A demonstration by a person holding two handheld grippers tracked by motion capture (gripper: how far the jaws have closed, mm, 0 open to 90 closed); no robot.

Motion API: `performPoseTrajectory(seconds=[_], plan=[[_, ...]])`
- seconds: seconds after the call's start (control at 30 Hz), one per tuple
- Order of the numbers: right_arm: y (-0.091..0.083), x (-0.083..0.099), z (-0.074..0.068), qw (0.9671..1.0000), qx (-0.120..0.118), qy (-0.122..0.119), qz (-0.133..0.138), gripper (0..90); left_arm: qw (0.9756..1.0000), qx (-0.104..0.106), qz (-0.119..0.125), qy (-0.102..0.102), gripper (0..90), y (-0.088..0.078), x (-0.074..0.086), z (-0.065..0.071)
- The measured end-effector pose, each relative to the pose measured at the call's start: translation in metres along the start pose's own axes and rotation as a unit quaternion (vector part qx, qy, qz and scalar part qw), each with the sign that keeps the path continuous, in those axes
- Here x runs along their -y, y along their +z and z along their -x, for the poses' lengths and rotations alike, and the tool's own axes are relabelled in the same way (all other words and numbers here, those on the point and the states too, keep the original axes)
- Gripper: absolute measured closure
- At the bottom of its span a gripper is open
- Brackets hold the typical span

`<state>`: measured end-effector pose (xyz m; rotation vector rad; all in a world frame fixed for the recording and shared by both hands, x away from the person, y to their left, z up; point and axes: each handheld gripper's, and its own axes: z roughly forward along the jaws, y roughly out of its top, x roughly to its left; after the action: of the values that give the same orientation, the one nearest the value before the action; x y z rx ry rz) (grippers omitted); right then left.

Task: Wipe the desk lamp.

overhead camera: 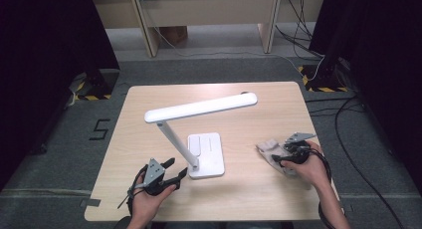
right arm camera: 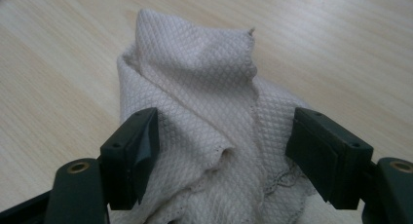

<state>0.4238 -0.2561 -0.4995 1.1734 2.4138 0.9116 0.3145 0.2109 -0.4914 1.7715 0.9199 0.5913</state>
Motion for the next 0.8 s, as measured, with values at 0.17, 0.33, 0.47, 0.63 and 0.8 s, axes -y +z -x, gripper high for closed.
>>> performPoseTrajectory(seconds=[0.17, 0.33, 0.47, 0.63, 0.8], plan=[[0.002, 0.003, 0.003, 0.9997, -0.008, 0.016, 0.017, 45.0, 0.9999, 0.009, -0.003, 0.006, 38.6, 0.000, 0.001, 0.005], [0.001, 0.005, 0.003, 0.9989, -0.014, 0.035, 0.028, 67.0, 0.9996, 0.019, -0.003, 0.019, 40.2, -0.001, -0.001, 0.012], [0.001, 0.004, -0.001, 0.9988, -0.018, 0.037, 0.027, 76.4, 0.9990, 0.032, -0.005, 0.031, 41.9, -0.001, -0.002, 0.016], [-0.002, 0.001, -0.011, 0.9981, -0.039, 0.044, 0.020, 80.1, 0.9968, 0.062, -0.007, 0.051, 42.7, 0.001, -0.008, 0.027], [-0.010, -0.012, -0.038, 0.9961, -0.079, 0.014, 0.036, 80.3, 0.9928, 0.091, -0.005, 0.078, 41.3, 0.008, -0.019, 0.041]])
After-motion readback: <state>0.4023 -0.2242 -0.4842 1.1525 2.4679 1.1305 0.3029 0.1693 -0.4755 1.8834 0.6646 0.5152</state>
